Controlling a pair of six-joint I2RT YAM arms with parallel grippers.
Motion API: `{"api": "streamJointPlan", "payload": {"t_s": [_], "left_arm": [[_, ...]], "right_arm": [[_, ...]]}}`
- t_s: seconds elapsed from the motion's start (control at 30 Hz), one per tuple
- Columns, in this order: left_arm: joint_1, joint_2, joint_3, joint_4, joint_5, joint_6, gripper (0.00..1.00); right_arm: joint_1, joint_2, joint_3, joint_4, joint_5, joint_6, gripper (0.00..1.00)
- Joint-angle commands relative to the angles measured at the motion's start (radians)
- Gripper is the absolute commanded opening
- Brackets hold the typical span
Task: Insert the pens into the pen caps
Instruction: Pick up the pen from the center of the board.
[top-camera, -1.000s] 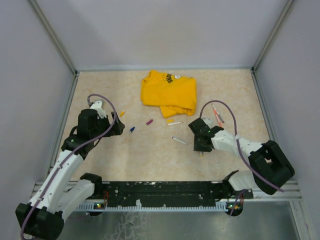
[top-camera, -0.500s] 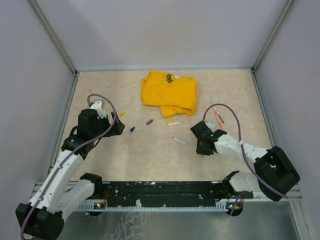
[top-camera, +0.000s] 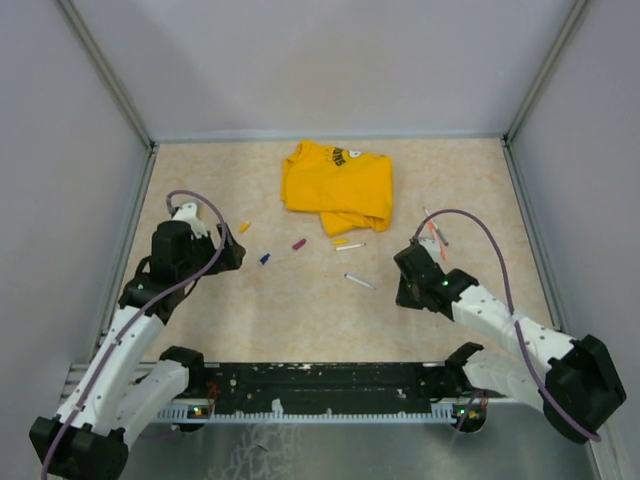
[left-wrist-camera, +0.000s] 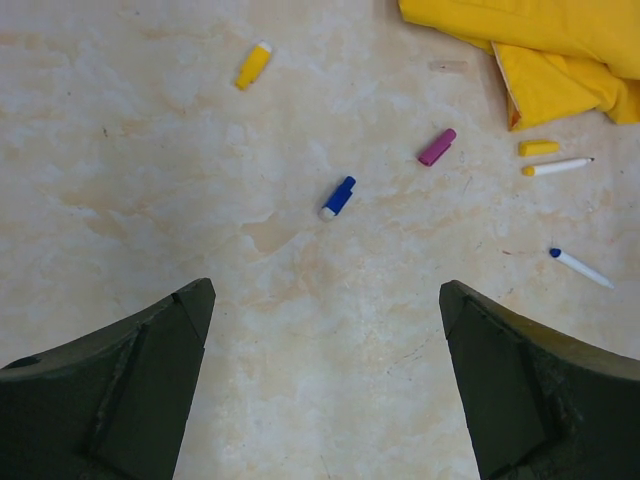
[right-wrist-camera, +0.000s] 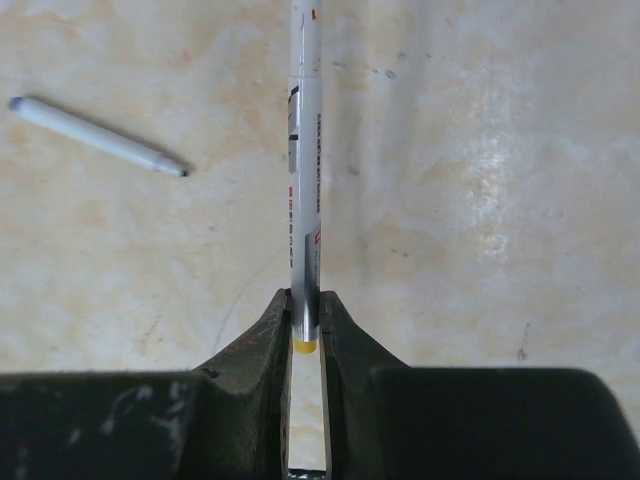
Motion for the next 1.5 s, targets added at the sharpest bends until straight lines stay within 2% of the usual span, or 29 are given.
{"api": "streamJointPlan", "payload": {"t_s": [0.0, 0.2, 0.33, 0.6, 0.87, 1.17, 1.47], "left_arm": [[0.005, -0.036, 0.019, 0.026, 0.084, -0.028, 1.0], [0.003, -0.056, 0.026, 0.005, 0.154, -0.084, 1.0], [-0.063, -0.015, 0.018, 0.025, 0.19, -0.181, 1.0], [-0.3, 0.024, -0.017, 0.164, 0.127, -0.36, 0.97], [-0.44, 0.068, -0.067, 0.384, 0.148, -0.45, 0.91], [-0.541, 0.133, -0.091, 0.454, 0.075, -0.481, 0.87], [-0.56, 0.138, -0.124, 0.459, 0.047, -0.499, 0.71]], "right_arm": [[0.01, -0.133, -0.016, 0.128, -0.081, -0.045, 0.04], [0.01, -0.253, -0.062, 0.304, -0.21, 0.013, 0.04], [0.024, -0.259, -0.085, 0.419, -0.254, 0.05, 0.04], [0.133, -0.154, -0.05, 0.587, -0.233, 0.097, 0.03], [0.266, -0.017, -0.022, 0.758, -0.2, 0.163, 0.01], [0.366, 0.081, 0.043, 0.847, -0.189, 0.195, 0.0], [0.399, 0.116, 0.098, 0.865, -0.197, 0.177, 0.0]]}}
